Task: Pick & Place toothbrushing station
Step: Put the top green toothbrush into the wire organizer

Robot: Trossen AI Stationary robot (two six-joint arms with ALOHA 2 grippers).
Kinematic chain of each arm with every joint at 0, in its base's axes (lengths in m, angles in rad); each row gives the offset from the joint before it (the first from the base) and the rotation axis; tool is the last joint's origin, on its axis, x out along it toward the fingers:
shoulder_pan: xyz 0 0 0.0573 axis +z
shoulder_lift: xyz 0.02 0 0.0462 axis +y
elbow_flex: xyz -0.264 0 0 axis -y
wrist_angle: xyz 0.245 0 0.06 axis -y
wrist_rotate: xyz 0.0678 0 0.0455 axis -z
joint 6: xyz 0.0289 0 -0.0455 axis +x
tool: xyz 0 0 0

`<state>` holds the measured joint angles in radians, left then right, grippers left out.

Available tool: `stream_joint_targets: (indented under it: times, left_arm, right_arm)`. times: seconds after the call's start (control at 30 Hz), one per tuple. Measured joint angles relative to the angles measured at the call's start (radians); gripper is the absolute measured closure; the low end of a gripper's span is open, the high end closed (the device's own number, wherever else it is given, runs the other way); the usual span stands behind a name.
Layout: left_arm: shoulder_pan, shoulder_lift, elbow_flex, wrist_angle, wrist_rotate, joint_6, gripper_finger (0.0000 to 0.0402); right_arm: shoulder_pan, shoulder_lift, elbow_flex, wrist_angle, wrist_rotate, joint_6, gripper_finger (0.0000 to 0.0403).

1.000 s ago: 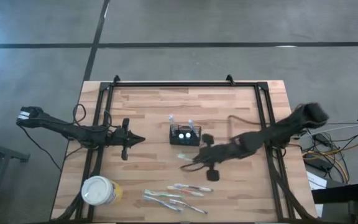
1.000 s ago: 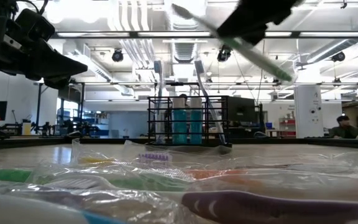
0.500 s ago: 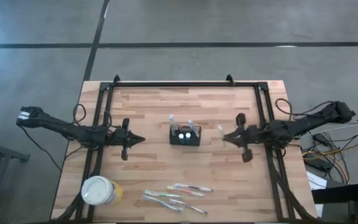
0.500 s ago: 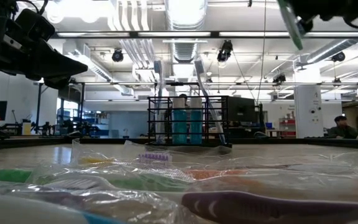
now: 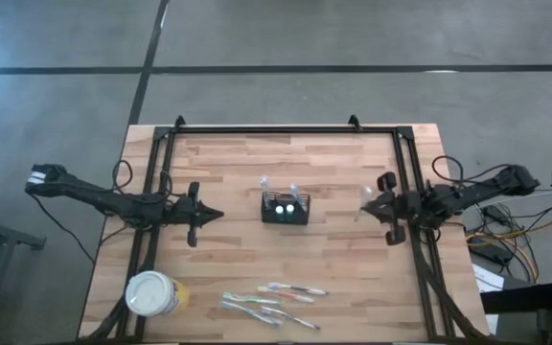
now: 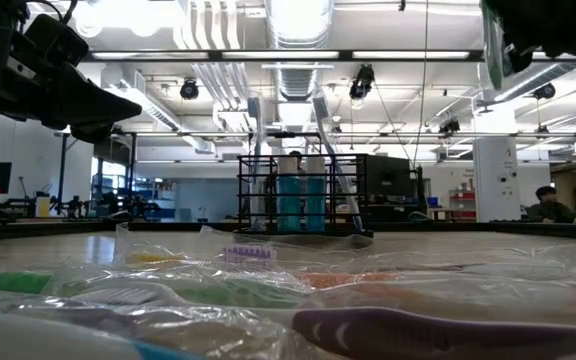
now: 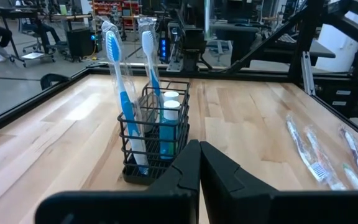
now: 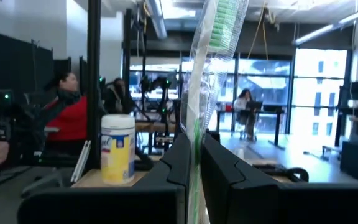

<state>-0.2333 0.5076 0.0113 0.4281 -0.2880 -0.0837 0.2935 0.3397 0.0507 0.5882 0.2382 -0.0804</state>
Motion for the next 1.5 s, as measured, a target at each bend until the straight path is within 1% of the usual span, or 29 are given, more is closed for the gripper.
stream_joint_targets:
  times: [0.1,0.2,0.27,0.33,0.43,0.57,0.73,0.83,0.9,1.0,1.1,1.23,1.3,1.5]
  left_arm:
    - [0.000,0.000,0.000,-0.001,0.000,-0.001,0.0394]
    - [0.000,0.000,0.000,-0.001,-0.002,-0.001,0.0394]
    - [0.000,0.000,0.000,-0.001,-0.005,-0.001,0.0394]
    - [0.000,0.000,0.000,-0.001,-0.005,0.000,0.0394]
    - [0.000,0.000,0.000,-0.002,-0.008,0.003,0.0394]
    - [0.000,0.000,0.000,-0.002,-0.032,0.003,0.0394]
    - [0.000,0.000,0.000,-0.002,-0.033,0.002,0.0394]
    - [0.000,0.000,0.000,-0.002,-0.034,0.002,0.0394]
    - [0.000,0.000,0.000,-0.002,-0.035,0.002,0.0394]
    - [0.000,0.000,0.000,-0.002,-0.035,0.002,0.0394]
    - [0.000,0.000,0.000,-0.002,-0.035,0.001,0.0394]
    - [0.000,0.000,0.000,-0.011,-0.035,0.000,0.0394]
    - [0.000,0.000,0.000,-0.016,-0.035,0.000,0.0394]
    - [0.000,0.000,0.000,-0.029,-0.035,-0.004,0.0394]
  right_arm:
    - [0.000,-0.035,-0.042,0.029,0.000,0.000,0.0387]
    - [0.000,-0.058,-0.042,0.008,0.001,0.003,0.0387]
    - [0.000,-0.062,-0.042,0.021,0.003,0.001,0.0387]
    - [0.000,-0.062,-0.042,0.051,0.029,-0.001,0.0387]
    - [0.000,-0.041,-0.031,0.065,0.104,0.009,0.0387]
    - [0.000,0.036,0.021,0.064,0.121,0.003,0.0387]
    - [0.000,0.174,0.112,0.071,0.134,-0.030,0.0387]
    - [0.000,0.289,0.167,0.091,0.182,-0.049,0.0387]
    - [-0.001,0.377,0.205,0.116,0.187,-0.069,0.0387]
    - [0.000,0.510,0.265,0.202,0.184,-0.113,0.0387]
    - [0.000,0.640,0.312,0.332,0.182,-0.176,0.0387]
    - [-0.006,0.796,0.349,0.530,0.134,-0.227,0.0387]
    - [-0.019,0.864,0.354,0.578,0.121,-0.228,0.0387]
    - [-0.077,1.054,0.353,0.712,0.120,-0.144,0.0387]
